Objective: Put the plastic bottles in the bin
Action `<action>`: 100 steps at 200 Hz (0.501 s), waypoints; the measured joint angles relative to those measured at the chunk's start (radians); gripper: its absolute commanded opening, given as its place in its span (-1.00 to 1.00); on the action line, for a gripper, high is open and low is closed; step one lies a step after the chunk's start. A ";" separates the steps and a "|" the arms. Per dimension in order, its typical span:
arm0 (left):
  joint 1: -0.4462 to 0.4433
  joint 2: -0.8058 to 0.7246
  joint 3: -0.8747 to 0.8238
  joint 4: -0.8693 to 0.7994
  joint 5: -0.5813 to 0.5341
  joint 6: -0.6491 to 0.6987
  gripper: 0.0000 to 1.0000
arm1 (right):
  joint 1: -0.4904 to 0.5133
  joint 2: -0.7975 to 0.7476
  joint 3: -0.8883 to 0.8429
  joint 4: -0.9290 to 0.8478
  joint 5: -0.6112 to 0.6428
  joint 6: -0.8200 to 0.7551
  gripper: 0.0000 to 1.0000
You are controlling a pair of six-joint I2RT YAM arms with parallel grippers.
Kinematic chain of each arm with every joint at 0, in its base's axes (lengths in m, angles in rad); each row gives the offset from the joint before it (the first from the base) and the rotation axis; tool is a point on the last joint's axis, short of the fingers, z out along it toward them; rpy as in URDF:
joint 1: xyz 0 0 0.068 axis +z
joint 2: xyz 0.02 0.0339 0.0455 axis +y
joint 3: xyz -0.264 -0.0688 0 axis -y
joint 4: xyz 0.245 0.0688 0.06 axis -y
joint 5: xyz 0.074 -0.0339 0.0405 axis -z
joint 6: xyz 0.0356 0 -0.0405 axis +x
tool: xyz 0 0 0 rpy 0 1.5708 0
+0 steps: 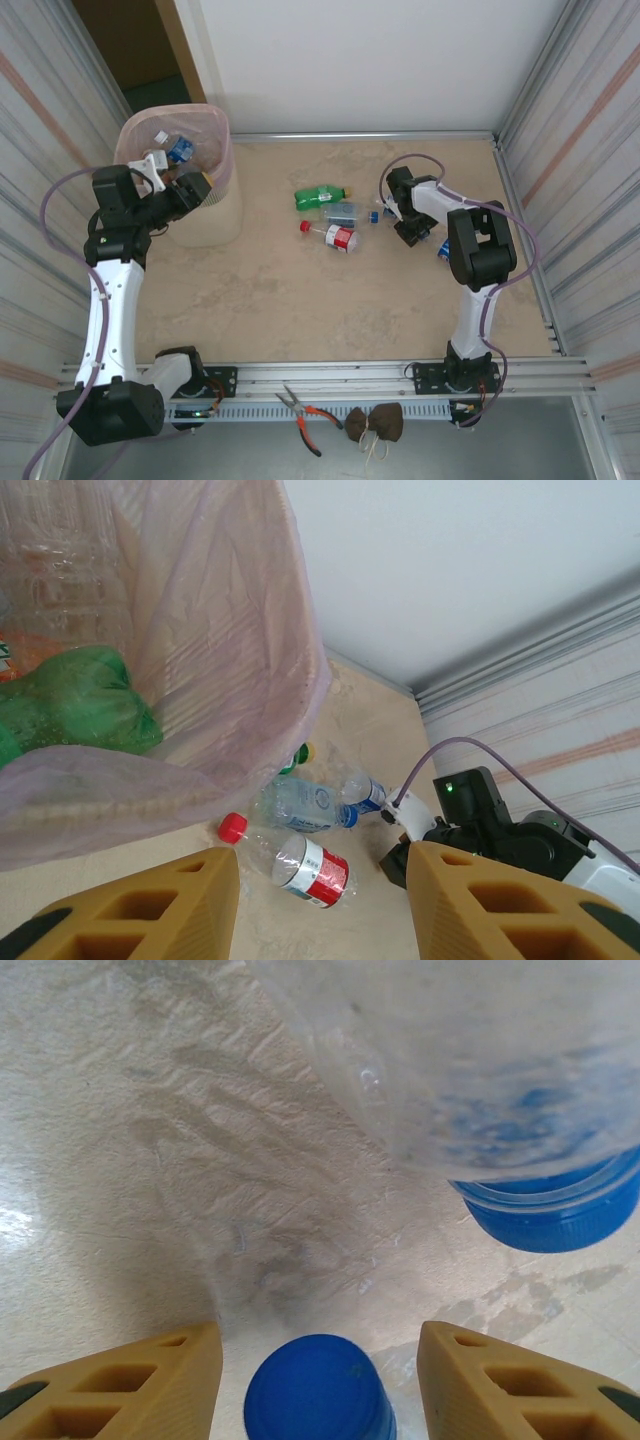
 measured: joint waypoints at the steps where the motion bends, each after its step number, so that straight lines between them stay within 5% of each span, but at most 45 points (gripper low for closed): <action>1: 0.000 0.000 0.000 0.000 0.000 0.000 -0.04 | 0.000 0.001 0.000 0.000 0.002 -0.001 0.03; 100: 0.000 -0.013 -0.001 0.005 0.002 -0.015 -0.05 | 0.000 0.008 -0.001 0.013 0.044 -0.029 -0.22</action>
